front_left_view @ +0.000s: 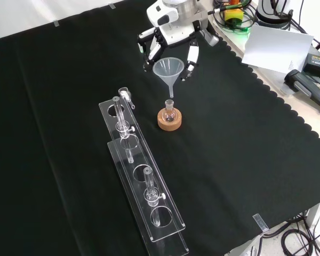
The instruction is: Place the funnel on the round-bottom flask.
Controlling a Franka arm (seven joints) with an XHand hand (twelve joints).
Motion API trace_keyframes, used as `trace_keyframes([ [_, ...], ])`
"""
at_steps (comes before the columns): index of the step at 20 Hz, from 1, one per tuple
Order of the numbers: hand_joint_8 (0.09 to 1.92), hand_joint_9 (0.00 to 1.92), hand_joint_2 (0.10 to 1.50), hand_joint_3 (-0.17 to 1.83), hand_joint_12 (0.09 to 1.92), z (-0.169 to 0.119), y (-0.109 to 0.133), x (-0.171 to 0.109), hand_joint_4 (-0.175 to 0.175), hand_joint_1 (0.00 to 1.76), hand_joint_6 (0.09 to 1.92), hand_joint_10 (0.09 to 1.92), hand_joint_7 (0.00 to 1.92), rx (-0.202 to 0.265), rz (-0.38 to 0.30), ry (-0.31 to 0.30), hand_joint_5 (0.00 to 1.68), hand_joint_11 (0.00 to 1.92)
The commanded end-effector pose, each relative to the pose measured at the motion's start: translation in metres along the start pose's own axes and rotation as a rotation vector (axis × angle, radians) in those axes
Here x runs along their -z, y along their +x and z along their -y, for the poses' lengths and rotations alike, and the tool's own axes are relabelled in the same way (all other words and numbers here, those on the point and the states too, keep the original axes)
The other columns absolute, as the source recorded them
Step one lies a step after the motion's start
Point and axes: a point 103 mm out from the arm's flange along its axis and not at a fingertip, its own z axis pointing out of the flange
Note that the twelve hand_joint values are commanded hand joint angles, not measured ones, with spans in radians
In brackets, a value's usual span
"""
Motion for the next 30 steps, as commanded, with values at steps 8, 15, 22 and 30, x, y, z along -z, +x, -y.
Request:
trace_keyframes([
  [8,0.33,0.98,0.57,0.52,1.40,-0.0027,0.0043,-0.0010,-0.003,0.77,0.13,0.24,1.09,-0.028,-0.020,-0.008,0.78,0.00],
  [15,0.33,0.98,0.57,0.53,1.40,-0.0052,0.0025,0.0027,-0.003,0.78,0.14,0.24,1.09,-0.012,-0.012,-0.003,0.78,0.00],
  [22,0.32,0.99,0.57,0.53,1.39,-0.0025,0.0010,0.0051,-0.003,0.78,0.14,0.24,1.10,-0.011,-0.003,-0.011,0.78,0.00],
  [30,0.32,0.99,0.57,0.54,1.39,0.0011,0.0015,0.0047,-0.003,0.78,0.15,0.24,1.10,-0.019,-0.016,-0.007,0.78,0.00],
])
